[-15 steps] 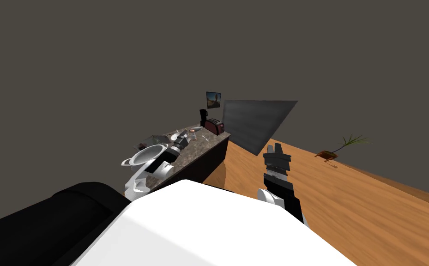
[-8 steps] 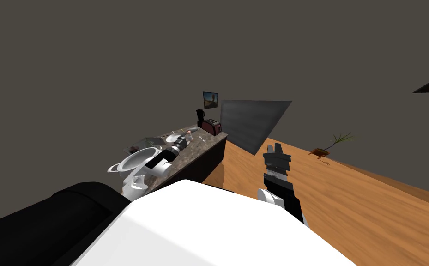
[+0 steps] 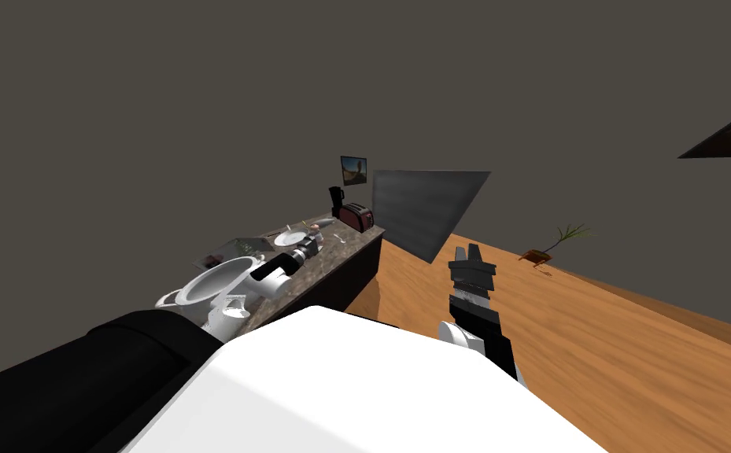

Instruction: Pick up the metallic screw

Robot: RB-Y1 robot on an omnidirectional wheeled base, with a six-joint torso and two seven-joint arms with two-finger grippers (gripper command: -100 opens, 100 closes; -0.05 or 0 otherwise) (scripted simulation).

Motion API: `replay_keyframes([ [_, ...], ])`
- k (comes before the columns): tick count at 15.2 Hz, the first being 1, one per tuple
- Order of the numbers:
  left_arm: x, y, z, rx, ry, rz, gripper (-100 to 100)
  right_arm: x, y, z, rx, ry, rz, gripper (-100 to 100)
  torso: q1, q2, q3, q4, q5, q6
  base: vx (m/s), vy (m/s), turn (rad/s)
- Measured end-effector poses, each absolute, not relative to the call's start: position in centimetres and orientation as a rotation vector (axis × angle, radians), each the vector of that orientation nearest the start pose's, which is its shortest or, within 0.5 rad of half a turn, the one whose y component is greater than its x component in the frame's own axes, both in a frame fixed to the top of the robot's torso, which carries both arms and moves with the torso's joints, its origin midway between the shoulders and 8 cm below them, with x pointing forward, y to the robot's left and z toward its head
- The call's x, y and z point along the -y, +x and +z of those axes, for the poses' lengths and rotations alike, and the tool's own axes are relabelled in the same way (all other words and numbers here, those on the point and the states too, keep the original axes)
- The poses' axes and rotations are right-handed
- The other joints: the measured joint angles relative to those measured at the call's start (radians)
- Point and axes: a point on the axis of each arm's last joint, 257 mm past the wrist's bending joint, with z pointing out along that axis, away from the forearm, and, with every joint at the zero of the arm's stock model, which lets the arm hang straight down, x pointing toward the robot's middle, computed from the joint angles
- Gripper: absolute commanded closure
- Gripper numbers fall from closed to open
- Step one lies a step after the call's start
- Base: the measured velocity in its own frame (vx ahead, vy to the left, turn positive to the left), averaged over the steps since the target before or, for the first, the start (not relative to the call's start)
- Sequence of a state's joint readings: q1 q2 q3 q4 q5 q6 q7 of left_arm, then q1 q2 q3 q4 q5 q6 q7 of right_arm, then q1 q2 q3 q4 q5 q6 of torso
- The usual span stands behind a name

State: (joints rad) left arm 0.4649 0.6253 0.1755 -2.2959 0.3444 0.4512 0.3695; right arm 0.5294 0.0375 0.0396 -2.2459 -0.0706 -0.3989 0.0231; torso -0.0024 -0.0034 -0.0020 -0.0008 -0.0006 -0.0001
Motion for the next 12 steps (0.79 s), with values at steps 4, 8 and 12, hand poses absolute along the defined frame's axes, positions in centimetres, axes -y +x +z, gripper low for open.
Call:
replay_keyframes([
  [4,-37.7,41.4,-16.0,-1.369,-1.468,-1.08,-100,28.4,36.3,-2.2,-0.655,0.856,1.316,0,-0.001,-0.001,0.0,0.0,0.0,0.0,0.063,-0.035,-0.061],
  [8,-38.7,41.1,-17.9,-1.399,-1.555,-1.031,-100,28.4,36.3,-2.2,-0.655,0.856,1.316,0,0.0,0.0,0.0,0.0,0.0,0.0,0.049,-0.019,-0.046],
  [12,-39.6,40.5,-19.6,-1.424,-1.638,-0.982,-100,28.4,36.3,-2.2,-0.655,0.856,1.316,0,0.001,0.001,0.0,0.0,0.0,0.0,0.045,-0.016,-0.033],
])
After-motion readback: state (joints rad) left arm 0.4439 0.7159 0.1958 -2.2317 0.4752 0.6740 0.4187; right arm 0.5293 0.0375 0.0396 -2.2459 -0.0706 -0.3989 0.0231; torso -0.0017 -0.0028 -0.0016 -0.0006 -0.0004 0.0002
